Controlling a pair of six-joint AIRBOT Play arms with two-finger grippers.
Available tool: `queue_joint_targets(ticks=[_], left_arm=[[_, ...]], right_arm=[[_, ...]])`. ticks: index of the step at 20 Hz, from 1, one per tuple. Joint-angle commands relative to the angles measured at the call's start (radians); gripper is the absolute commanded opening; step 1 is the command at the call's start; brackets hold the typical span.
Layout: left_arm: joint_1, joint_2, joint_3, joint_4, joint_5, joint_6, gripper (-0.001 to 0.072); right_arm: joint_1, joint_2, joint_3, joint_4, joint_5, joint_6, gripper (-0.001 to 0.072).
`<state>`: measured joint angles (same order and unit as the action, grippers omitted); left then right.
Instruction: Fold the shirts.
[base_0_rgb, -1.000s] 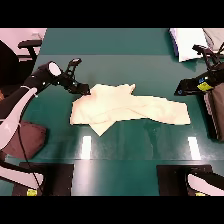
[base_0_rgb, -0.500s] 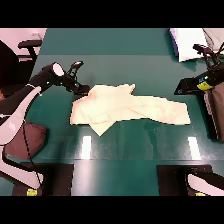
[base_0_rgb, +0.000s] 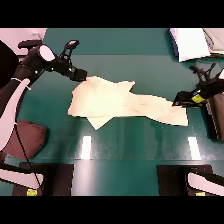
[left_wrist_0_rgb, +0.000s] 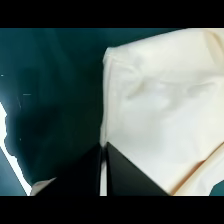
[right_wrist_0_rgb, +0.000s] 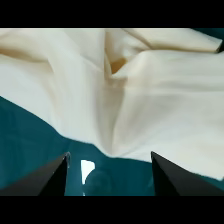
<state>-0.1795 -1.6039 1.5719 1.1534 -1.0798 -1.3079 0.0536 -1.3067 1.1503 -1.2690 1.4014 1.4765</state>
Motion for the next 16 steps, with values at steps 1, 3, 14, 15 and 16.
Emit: queue_joint_targets(ticks=[1, 3, 14, 15, 16], left_arm=[[0.0, 0.014, 0.021, -0.003, -0.01, 0.007, 0.0028], [0.0, 0.014, 0.021, -0.003, -0.016, 0.007, 0.0029], [0.0, 0.243, 0.122, 0.078, -0.009, 0.006, 0.0028], [0.0, 0.299, 0.163, 0.078, -0.009, 0.006, 0.0028], [0.0, 0.354, 0.206, 0.078, -0.01, 0.006, 0.0028]], right_arm=[[0.002, -0.077, -0.084, 0.12, -0.18, -0.031, 0.0592], [0.026, -0.119, -0.084, 0.126, -0.27, -0.031, 0.0546], [0.003, 0.174, 0.078, 0.115, -0.384, -0.048, 0.0015], [-0.014, 0.228, 0.142, 0.115, -0.346, -0.052, 0.0015], [-0.027, 0.276, 0.201, 0.115, -0.313, -0.055, 0.0015]])
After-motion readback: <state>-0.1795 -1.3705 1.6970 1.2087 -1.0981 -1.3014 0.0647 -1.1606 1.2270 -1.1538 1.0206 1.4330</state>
